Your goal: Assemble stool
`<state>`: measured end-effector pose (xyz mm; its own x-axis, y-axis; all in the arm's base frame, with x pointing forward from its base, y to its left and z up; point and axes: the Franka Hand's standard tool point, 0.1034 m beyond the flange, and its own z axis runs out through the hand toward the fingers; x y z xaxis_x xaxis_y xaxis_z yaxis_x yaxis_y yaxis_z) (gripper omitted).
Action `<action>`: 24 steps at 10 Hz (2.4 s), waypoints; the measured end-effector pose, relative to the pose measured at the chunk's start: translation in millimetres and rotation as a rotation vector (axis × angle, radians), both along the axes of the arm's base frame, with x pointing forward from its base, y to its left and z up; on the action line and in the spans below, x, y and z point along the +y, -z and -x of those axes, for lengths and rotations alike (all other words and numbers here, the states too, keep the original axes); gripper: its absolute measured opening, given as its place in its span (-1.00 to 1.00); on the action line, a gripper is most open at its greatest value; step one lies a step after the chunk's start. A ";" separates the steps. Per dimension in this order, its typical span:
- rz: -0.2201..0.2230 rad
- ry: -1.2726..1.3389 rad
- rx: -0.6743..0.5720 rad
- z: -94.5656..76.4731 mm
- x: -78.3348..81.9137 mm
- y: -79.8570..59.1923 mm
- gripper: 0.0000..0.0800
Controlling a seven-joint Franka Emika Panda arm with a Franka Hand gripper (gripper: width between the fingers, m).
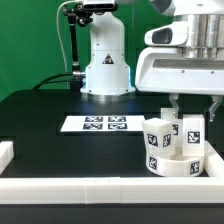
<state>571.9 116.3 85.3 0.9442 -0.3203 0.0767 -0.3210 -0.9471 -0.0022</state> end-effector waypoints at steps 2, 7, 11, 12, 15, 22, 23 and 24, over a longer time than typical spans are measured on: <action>-0.018 0.127 -0.003 -0.1 1.4 -0.3 -0.16; -0.074 0.470 -0.004 -0.8 4.3 -0.9 -0.16; -0.170 0.856 0.004 -3.3 6.4 -1.6 -0.16; -0.196 0.938 0.006 -4.1 6.7 -1.7 -0.16; -0.235 1.171 0.019 -4.0 12.2 -1.9 -0.16; -0.284 1.571 0.044 -3.8 12.5 -1.2 -0.16; -0.302 1.644 0.052 -4.2 11.1 -1.1 -0.16; -0.308 1.707 0.058 -4.2 11.1 -1.3 -0.16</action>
Offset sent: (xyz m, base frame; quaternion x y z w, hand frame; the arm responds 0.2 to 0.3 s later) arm 0.0000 0.0000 0.0000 0.0000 0.0000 0.1938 0.9810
